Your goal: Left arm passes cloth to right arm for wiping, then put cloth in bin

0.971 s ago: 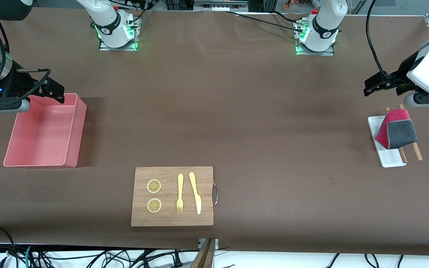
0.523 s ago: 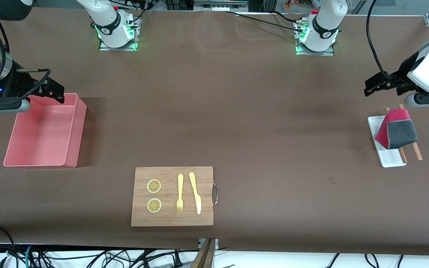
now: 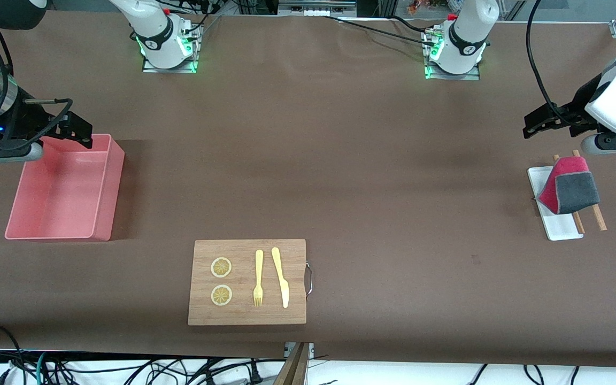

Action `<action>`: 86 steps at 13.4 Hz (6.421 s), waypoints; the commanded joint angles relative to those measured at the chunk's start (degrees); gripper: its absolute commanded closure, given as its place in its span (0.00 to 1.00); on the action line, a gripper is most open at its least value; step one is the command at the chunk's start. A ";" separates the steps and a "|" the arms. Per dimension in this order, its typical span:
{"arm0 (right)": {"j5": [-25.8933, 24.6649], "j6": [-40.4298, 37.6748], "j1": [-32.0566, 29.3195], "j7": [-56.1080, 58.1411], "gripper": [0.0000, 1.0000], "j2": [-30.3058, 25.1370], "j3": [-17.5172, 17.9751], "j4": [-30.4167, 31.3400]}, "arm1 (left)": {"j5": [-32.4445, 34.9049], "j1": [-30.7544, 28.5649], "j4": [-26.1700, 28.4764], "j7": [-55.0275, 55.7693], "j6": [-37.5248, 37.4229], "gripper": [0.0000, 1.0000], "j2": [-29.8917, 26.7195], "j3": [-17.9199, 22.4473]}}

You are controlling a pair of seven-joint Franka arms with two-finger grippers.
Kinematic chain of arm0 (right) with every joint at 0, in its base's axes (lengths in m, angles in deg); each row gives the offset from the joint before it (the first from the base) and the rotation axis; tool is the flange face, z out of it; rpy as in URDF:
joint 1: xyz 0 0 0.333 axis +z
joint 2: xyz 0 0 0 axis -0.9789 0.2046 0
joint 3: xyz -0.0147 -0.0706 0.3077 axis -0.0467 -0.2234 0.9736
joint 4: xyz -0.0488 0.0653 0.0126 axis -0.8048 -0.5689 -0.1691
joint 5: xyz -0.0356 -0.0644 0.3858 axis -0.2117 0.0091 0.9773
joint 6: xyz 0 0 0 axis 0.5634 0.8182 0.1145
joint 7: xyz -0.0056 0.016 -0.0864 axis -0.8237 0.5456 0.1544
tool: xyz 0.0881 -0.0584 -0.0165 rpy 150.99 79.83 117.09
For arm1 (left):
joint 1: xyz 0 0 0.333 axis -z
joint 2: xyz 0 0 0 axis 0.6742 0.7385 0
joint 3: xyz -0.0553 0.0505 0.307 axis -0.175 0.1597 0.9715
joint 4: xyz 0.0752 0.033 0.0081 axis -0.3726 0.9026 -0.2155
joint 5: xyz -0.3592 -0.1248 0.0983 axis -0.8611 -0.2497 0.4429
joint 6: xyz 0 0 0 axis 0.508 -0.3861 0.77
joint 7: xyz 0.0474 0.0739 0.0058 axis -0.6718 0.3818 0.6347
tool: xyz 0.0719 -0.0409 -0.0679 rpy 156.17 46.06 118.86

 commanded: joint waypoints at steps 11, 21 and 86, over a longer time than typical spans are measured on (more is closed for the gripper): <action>0.33 -0.29 -0.31 -0.39 0.00 0.43 0.04 -1.36 | -0.31 -0.35 -1.41 -0.49 -0.80 0.00 0.59 -0.22; 0.33 -0.20 -0.39 -0.39 0.00 0.43 0.04 -1.36 | -0.31 -0.44 -1.41 -0.58 -0.80 0.00 0.59 -0.22; 0.33 -0.11 -0.39 -0.21 0.00 0.52 -0.05 -1.80 | -2.50 -31.29 6.07 -30.64 21.74 1.00 22.05 -0.05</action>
